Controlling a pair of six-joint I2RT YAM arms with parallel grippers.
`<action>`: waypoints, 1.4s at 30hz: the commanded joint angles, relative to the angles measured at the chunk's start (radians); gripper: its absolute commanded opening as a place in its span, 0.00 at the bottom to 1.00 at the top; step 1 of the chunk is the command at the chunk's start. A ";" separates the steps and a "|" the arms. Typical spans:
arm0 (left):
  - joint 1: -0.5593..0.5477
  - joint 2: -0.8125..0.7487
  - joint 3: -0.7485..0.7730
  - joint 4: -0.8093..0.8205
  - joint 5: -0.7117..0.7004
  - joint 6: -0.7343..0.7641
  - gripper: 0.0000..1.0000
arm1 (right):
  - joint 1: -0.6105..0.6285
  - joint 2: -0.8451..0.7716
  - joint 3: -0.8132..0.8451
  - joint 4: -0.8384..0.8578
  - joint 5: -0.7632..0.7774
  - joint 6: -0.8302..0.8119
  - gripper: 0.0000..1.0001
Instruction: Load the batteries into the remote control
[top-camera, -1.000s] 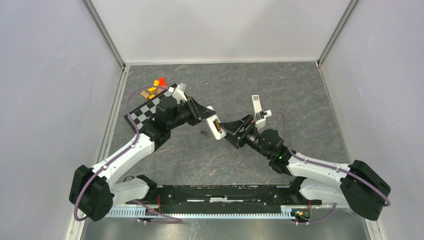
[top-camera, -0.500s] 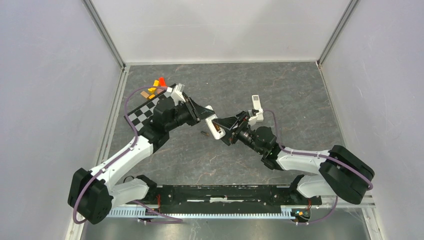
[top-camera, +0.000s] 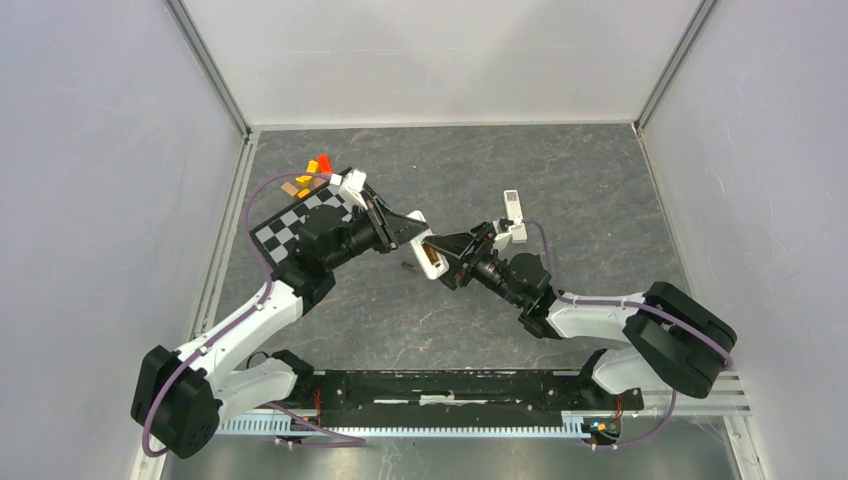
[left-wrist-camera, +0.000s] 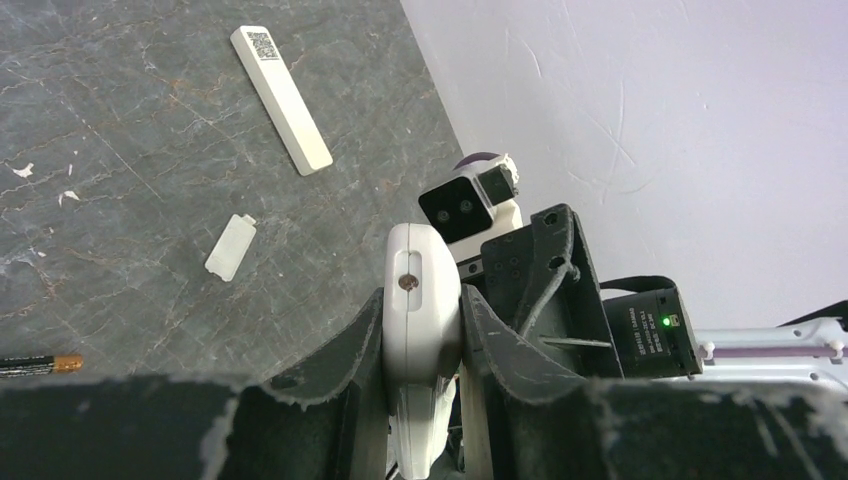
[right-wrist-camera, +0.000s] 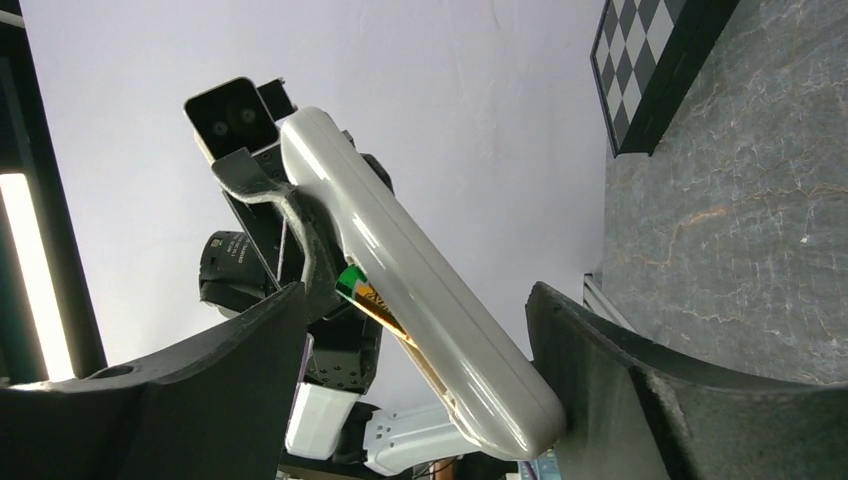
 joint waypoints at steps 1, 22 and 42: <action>0.004 -0.019 -0.012 0.048 0.037 0.072 0.02 | -0.003 0.030 0.053 0.117 -0.030 0.044 0.82; 0.004 -0.026 0.007 0.029 0.043 0.049 0.02 | -0.003 0.099 0.022 0.253 -0.062 0.092 0.50; 0.100 -0.027 0.080 -0.093 0.196 0.095 0.02 | -0.060 -0.069 -0.065 0.038 -0.141 -0.429 0.91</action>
